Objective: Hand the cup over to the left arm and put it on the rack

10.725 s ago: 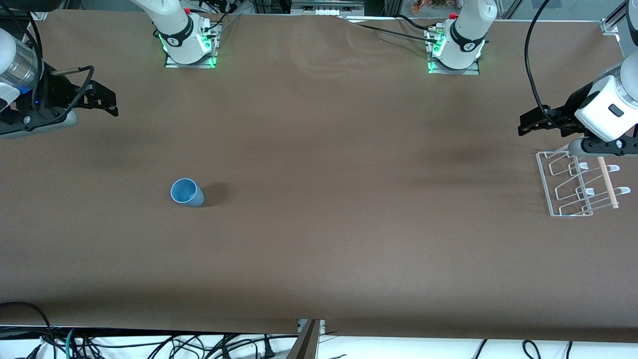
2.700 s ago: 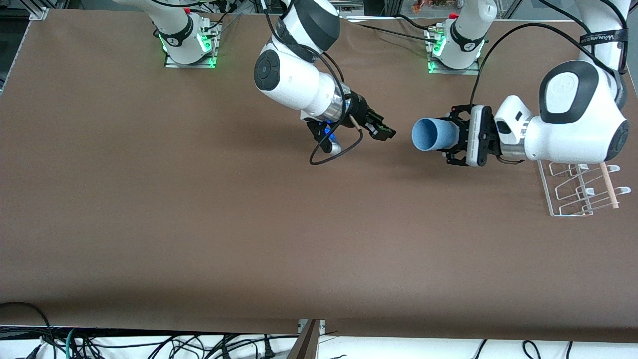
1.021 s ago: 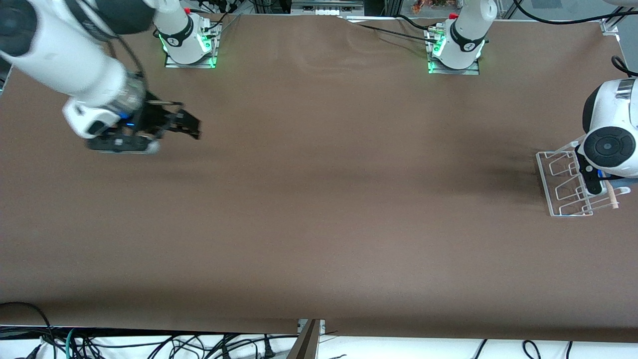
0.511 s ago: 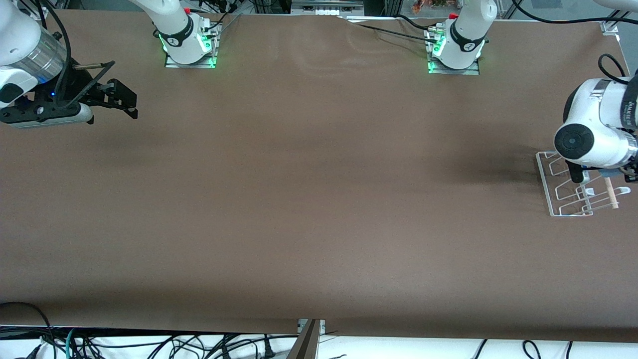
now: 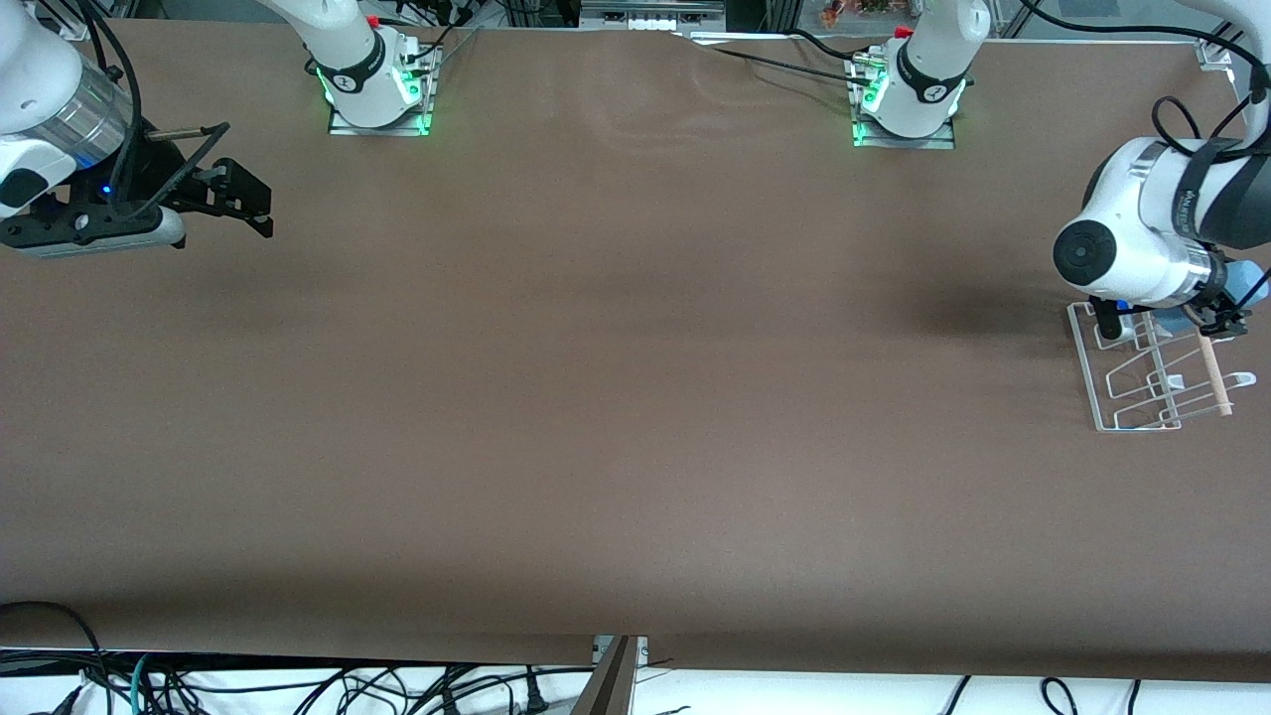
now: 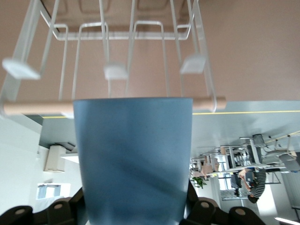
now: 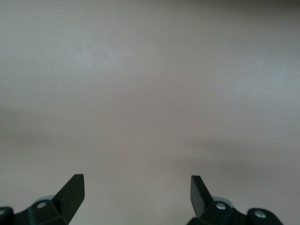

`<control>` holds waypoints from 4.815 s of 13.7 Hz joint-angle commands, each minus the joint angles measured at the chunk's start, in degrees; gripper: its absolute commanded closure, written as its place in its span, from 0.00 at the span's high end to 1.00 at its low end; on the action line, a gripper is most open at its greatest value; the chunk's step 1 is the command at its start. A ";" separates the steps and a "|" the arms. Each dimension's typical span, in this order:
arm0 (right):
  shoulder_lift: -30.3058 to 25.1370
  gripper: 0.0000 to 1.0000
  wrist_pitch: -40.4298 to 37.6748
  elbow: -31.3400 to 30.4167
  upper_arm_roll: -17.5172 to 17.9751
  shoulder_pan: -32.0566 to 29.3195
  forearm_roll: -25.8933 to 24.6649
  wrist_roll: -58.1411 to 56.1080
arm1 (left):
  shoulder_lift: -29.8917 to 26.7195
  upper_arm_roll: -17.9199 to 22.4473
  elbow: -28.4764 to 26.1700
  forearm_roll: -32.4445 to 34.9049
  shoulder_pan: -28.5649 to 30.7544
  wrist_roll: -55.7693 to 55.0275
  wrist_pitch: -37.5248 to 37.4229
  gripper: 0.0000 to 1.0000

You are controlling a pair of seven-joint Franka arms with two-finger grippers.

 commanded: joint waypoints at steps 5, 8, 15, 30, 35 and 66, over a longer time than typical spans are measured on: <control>0.36 1.00 0.18 -0.14 -1.87 -0.99 -0.45 -0.88 | -1.79 -0.17 -6.59 4.50 0.33 -7.41 2.94 0.00; 1.07 1.00 1.15 0.22 -2.49 -1.16 0.08 -0.88 | -2.84 -0.08 -6.59 4.50 0.68 -5.92 3.03 0.00; 1.86 1.00 3.26 0.22 -3.28 -0.99 0.17 -0.88 | -5.57 0.18 -6.15 4.06 1.29 -0.39 2.85 0.00; 1.60 1.00 2.73 0.74 -4.33 -0.99 -0.27 -4.14 | -1.71 0.36 -12.21 12.75 2.00 -11.52 7.15 0.00; 1.68 1.00 2.56 1.01 -4.33 -0.99 -0.36 -4.14 | -0.47 0.27 -11.42 12.68 2.17 -15.24 7.42 0.75; 1.86 1.00 3.26 1.01 -4.33 -1.08 -0.27 -4.05 | -3.20 -5.79 42.63 -75.22 -2.22 -56.97 -31.78 1.00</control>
